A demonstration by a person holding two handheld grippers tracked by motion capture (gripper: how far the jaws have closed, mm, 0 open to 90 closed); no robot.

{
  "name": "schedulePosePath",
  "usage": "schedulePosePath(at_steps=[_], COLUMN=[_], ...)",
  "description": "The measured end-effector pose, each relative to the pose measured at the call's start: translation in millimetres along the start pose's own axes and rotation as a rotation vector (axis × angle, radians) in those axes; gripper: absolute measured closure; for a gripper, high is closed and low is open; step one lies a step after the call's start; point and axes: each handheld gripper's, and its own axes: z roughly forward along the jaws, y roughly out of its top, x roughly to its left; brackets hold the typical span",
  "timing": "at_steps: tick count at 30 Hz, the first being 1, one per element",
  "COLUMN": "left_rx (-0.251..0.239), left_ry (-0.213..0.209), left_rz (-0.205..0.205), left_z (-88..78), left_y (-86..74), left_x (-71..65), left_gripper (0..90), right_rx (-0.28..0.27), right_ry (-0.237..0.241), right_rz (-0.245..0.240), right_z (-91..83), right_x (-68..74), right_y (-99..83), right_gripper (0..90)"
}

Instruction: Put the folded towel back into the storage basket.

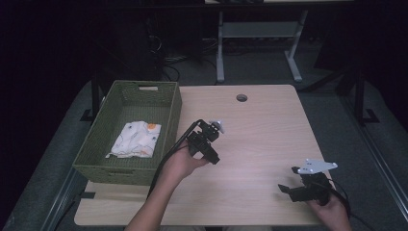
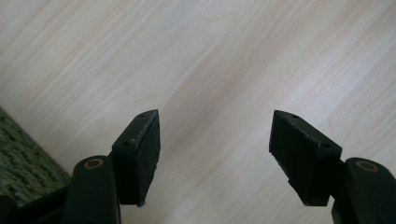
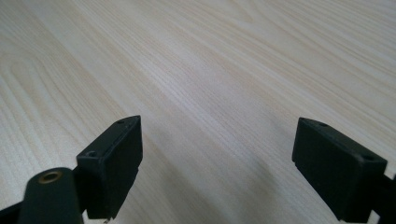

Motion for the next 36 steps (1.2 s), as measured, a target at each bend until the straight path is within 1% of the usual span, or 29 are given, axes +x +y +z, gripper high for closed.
schedulePosePath(at_steps=[1, 4, 5, 7, 8, 10, 11, 12, 20, 22, 28, 34, 36], left_rx=[-0.004, 0.001, -0.005, 0.002, -0.004, -0.001, 0.000, 0.009, 0.000, -0.003, -0.003, -0.020, -0.022], left_ry=[0.001, -0.005, -0.005, -0.011, -0.014, -0.017, -0.017, -0.019, -0.032, -0.034, -0.038, -0.039, -0.041], left_rz=[-0.006, -0.002, -0.010, -0.001, -0.009, -0.002, -0.012, -0.005, -0.012, -0.006, -0.003, 0.002, -0.003], left_z=[1.6, 5.0, 6.4, 8.8, 9.9, 10.7, 13.1, 14.2, 21.2, 22.2, 24.9, 26.3, 26.5], left_y=[-0.7, -2.1, -2.5, -3.8, -4.5, -5.2, -7.0, -7.8, -14.2, -15.3, -18.9, -25.9, -26.8], left_x=[-1.2, -3.7, -4.9, -6.4, -7.3, -7.5, -9.2, -9.1, -14.2, -15.7, -20.4, -25.6, -26.7], left_gripper=[33.9, 33.7, 33.5, 33.2, 33.2, 33.2, 33.2, 33.1, 32.8, 32.8, 32.7, 32.7, 32.7], right_rx=[0.000, 0.001, 0.001, 0.001, 0.001, 0.002, 0.003, 0.004, 0.005, 0.008, 0.006, 0.006, 0.005], right_ry=[0.000, -0.001, -0.001, -0.001, -0.001, -0.002, -0.001, -0.002, -0.005, -0.007, -0.006, -0.008, -0.008], right_rz=[0.000, -0.002, -0.001, -0.001, -0.001, -0.001, -0.001, -0.001, -0.004, -0.007, -0.005, -0.007, -0.007], right_z=[0.0, 0.1, 0.0, 0.0, 0.1, 0.3, 0.4, 0.4, 0.4, 0.6, 0.2, 0.1, 0.2], right_x=[0.0, 0.1, 0.3, 0.2, 0.4, 0.5, 0.7, 1.0, 1.0, 1.2, 2.0, 1.9, 2.3], right_y=[0.0, 0.0, 0.0, -0.1, -0.1, -0.1, -0.1, -0.1, -0.6, -0.6, -0.6, -0.7, -0.6], right_gripper=[15.9, 15.9, 15.9, 15.9, 15.9, 15.9, 15.9, 15.9, 15.9, 15.9, 15.9, 15.9, 15.9])
